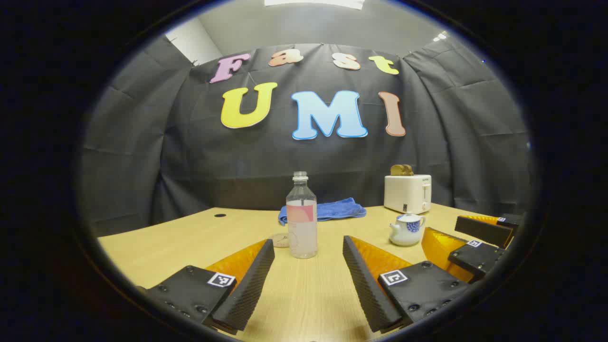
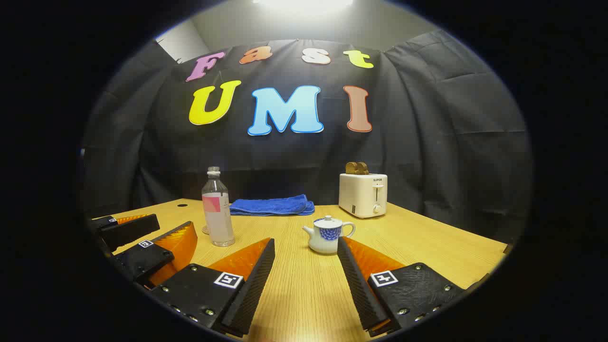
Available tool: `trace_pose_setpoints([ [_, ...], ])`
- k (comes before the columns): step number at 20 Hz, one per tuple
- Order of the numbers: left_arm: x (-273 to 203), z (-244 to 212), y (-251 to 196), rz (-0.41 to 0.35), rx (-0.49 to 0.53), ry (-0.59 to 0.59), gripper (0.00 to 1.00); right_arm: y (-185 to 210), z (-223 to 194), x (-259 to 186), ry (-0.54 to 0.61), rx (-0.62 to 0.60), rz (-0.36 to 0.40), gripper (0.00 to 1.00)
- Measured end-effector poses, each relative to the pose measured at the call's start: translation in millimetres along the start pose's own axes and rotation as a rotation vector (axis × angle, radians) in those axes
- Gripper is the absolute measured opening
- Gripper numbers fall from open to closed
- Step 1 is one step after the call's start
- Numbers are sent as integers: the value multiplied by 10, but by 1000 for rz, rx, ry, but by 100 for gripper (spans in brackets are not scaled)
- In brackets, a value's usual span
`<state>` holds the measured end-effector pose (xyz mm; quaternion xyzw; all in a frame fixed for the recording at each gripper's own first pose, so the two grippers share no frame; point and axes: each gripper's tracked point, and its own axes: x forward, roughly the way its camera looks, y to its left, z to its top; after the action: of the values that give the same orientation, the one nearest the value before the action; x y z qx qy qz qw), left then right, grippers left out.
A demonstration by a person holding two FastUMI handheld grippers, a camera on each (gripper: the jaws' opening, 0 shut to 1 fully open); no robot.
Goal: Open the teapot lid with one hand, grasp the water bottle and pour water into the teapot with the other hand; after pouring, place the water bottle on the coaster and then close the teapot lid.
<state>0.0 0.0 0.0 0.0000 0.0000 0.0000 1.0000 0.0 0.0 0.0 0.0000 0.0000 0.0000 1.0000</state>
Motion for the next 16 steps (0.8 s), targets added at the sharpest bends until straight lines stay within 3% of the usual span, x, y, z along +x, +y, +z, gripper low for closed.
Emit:
trace_pose_setpoints([
  [2, -10, 6, 1, -2, -1, -1, 100, -2, 7, 5, 0, 1, 0, 83],
  [3, -8, 6, -1, -3, 0, 1, 92, -11, 4, 2, 2, 0, -4, 83],
  [7, -17, 5, -6, -7, -1, 0, 100, -22, 7, 7, 0, 1, -17, 82],
  [10, -10, 4, -8, -8, 0, -1, 100, -35, 19, -15, -2, -1, -16, 26],
  [13, -5, -6, -6, -8, 0, -1, 100, -43, 4, 28, -1, -1, -17, 91],
  [16, -5, -3, -64, -38, 0, 5, 100, -19, -5, 16, 1, 0, -3, 92],
])
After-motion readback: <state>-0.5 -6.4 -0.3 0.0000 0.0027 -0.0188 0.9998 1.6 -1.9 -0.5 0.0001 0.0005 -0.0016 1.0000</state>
